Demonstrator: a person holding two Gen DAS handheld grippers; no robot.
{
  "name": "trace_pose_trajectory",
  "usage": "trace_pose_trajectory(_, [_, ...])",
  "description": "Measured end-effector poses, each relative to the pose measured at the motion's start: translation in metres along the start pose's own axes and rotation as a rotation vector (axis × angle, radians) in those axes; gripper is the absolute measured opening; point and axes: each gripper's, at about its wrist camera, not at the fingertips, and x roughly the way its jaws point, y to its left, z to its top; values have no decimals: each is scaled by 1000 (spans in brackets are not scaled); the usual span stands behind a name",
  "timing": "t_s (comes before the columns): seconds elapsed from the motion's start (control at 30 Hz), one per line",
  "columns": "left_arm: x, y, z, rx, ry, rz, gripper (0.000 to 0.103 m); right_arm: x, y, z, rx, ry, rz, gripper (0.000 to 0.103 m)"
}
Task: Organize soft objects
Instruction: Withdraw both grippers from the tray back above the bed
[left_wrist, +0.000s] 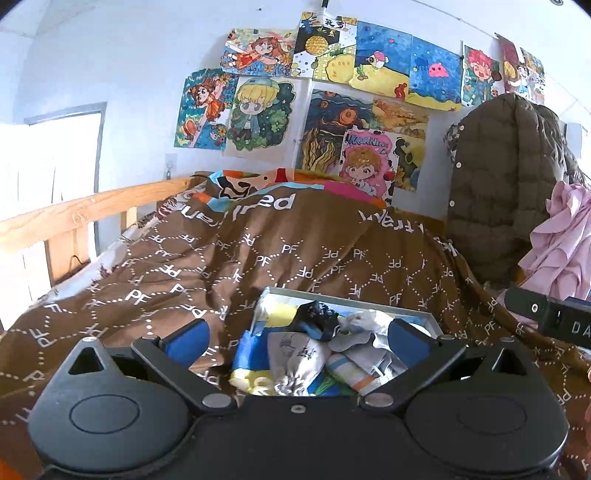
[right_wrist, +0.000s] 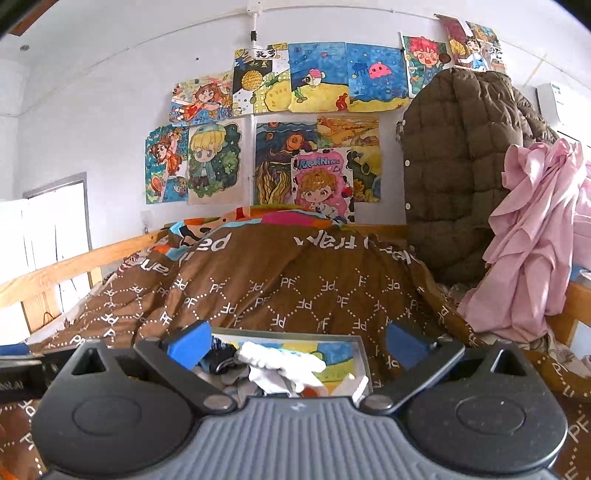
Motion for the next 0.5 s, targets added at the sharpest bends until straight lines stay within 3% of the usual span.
trace_pose_trajectory(0.5, [-48, 28, -26, -42, -16, 69, 102, -52, 10, -29, 25, -75, -74, 103])
